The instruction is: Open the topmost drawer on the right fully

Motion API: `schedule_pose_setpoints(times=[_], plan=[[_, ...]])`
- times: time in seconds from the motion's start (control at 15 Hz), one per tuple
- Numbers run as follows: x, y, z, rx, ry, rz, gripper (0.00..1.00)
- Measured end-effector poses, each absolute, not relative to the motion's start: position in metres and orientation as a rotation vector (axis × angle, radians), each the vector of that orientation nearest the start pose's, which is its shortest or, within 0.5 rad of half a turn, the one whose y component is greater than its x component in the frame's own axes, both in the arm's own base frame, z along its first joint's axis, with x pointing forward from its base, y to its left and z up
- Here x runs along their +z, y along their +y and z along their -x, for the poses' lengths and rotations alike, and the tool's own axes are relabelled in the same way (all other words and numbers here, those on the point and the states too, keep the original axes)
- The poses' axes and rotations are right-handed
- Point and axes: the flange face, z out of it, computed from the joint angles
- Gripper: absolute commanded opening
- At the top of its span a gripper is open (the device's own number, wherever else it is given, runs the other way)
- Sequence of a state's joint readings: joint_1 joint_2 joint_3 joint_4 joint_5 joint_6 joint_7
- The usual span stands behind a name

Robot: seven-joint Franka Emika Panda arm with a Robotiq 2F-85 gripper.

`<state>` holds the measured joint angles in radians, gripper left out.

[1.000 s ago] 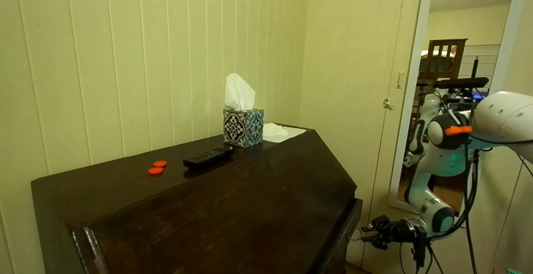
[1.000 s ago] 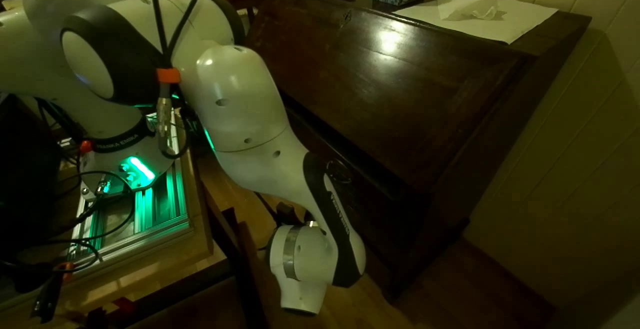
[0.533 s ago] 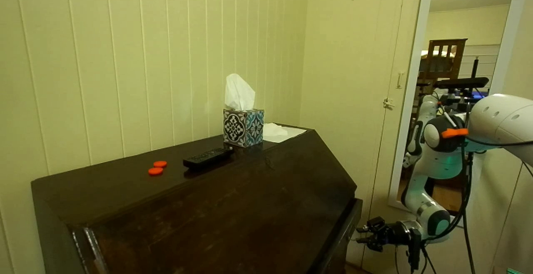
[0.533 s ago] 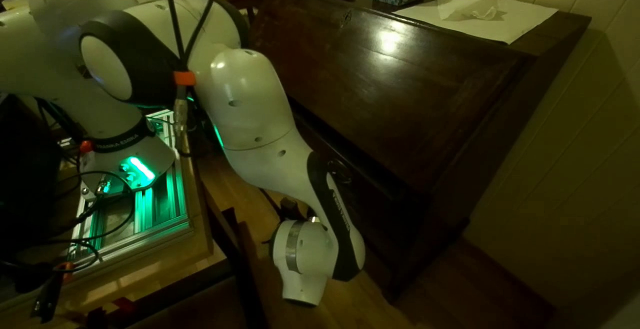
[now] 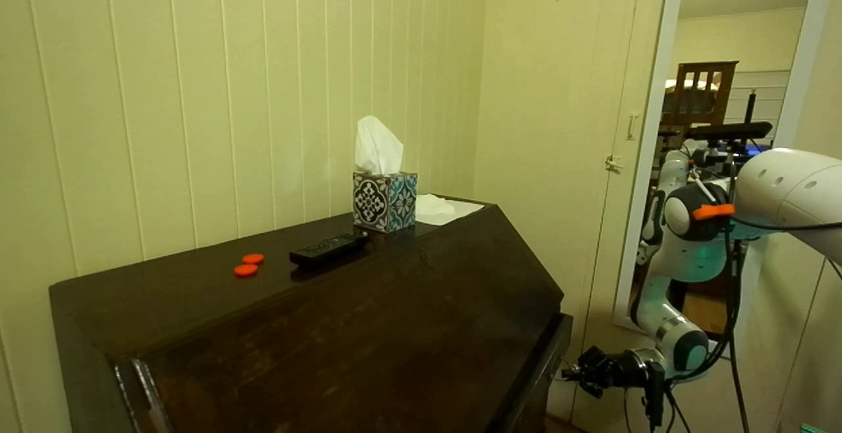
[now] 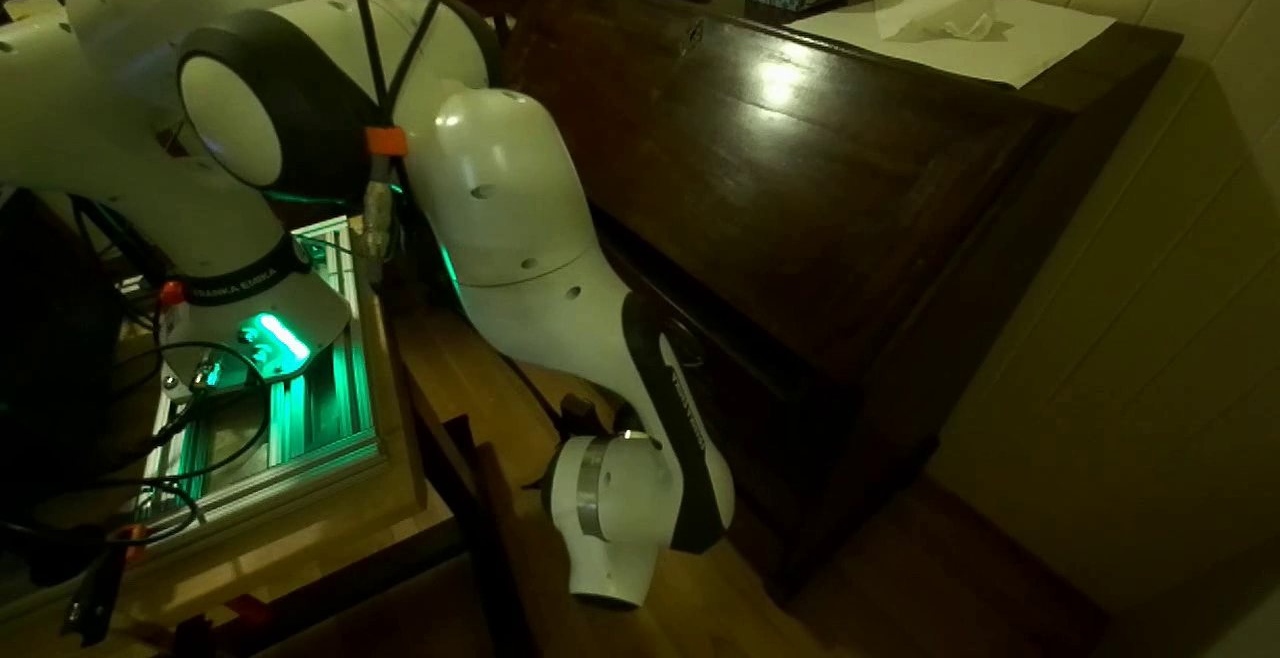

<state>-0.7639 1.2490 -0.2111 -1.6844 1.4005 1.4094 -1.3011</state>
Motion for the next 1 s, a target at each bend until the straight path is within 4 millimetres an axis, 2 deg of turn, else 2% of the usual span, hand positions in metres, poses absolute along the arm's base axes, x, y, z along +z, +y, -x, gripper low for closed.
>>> schedule_pose_setpoints(times=[0.53,1.0], plan=[[-0.077,-0.343,-0.357,-0.292,0.579,1.588,0.01],[-0.077,-0.350,-0.359,-0.212,0.570,1.600,0.01]])
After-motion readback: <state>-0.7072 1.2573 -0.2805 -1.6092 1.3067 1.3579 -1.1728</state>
